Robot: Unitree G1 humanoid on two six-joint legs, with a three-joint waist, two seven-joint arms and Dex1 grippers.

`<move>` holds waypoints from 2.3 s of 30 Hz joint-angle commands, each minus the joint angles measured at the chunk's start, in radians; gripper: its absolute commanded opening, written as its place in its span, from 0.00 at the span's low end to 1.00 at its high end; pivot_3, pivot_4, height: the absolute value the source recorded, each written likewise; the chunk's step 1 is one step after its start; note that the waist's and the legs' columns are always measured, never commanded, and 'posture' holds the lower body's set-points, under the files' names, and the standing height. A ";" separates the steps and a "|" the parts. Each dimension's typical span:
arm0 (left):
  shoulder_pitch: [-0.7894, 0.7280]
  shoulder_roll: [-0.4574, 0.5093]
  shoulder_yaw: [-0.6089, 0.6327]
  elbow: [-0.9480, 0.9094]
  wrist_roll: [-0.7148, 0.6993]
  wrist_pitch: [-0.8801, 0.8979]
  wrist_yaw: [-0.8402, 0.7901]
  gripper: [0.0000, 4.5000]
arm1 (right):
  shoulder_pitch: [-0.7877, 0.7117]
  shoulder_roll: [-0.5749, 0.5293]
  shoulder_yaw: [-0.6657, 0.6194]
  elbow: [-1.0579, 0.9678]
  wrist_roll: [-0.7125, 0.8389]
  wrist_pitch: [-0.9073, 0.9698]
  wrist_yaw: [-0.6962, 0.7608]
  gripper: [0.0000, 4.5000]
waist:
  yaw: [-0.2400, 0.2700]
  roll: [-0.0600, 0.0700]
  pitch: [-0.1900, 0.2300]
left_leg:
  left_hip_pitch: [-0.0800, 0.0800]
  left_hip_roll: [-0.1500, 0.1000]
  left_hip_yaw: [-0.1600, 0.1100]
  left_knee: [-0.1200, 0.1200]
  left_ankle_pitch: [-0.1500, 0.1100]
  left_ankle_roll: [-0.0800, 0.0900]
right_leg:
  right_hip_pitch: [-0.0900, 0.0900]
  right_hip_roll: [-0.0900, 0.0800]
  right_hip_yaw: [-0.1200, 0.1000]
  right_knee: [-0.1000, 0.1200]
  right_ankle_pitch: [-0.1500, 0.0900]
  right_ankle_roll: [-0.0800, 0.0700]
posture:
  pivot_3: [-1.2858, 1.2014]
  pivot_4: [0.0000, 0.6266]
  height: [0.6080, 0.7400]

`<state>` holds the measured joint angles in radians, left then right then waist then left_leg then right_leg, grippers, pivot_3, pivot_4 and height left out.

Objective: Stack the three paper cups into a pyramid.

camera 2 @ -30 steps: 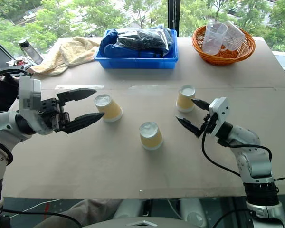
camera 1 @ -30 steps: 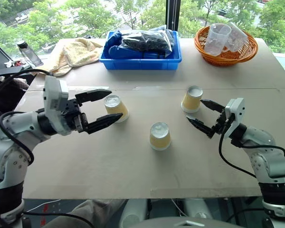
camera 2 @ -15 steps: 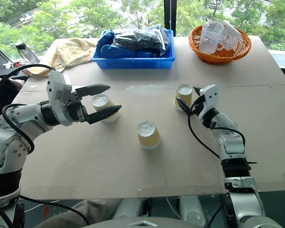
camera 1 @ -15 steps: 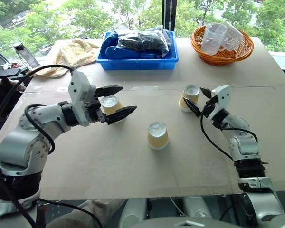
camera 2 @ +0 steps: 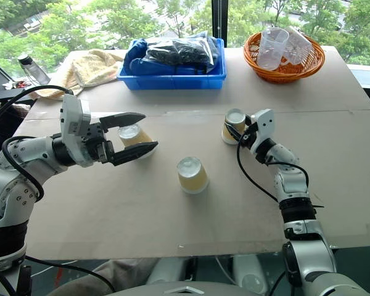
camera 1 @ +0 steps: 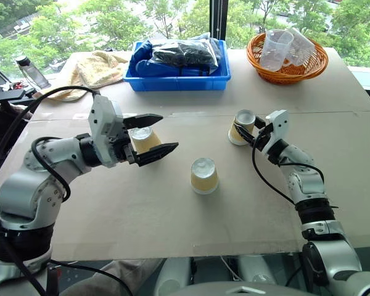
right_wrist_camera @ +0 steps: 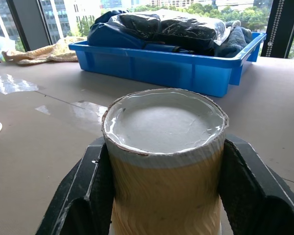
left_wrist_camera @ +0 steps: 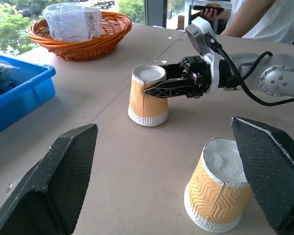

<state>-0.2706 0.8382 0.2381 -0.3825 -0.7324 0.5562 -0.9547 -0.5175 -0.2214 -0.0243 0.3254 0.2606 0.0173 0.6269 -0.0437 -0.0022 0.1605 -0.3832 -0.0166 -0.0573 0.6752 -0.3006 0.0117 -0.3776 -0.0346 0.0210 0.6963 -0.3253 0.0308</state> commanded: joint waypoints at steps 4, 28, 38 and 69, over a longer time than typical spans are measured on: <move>0.072 0.065 0.065 -0.079 -0.078 -0.025 -0.173 1.00 | 0.216 -0.142 -0.004 -0.434 0.253 0.182 0.245 0.48 | 0.009 0.000 0.000 | -0.003 0.000 -0.003 0.000 0.000 0.000 | -0.001 -0.001 -0.003 -0.001 0.000 0.000 | 0.52 0.24 1.00; 0.082 0.129 0.034 0.000 -0.013 -0.074 -0.342 1.00 | 0.429 -0.251 0.137 -0.576 0.168 0.158 0.333 0.48 | 0.006 0.000 0.000 | 0.000 0.000 -0.003 0.001 0.000 0.000 | 0.001 0.000 -0.002 0.000 0.000 -0.001 | 0.52 0.24 1.00; 0.142 0.058 0.107 -0.002 -0.020 -0.093 -0.234 1.00 | 0.427 -0.262 0.072 -0.605 0.234 0.163 0.343 0.99 | 0.007 0.000 0.000 | 0.000 0.000 -0.003 0.001 0.000 0.000 | 0.001 0.000 -0.002 0.000 0.000 -0.001 | 0.52 0.24 1.00; 0.076 -0.374 -0.049 0.277 0.431 -0.353 0.415 1.00 | 0.383 -0.506 -0.246 -0.761 0.602 0.409 0.390 0.99 | 0.035 -0.005 0.001 | -0.002 0.000 -0.004 0.006 0.000 0.001 | 0.004 0.000 -0.005 0.000 0.001 -0.001 | 0.52 0.24 1.00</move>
<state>-0.1681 0.4563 0.1858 -0.1182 -0.3186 0.2277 -0.5458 -0.1236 -0.7290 -0.2519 -0.4142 0.8657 0.4456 1.0184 -0.0088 -0.0076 0.1618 -0.3851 -0.0162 -0.0618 0.6818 -0.3010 0.0127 -0.3738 -0.0350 0.0158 0.6962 -0.3246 0.0300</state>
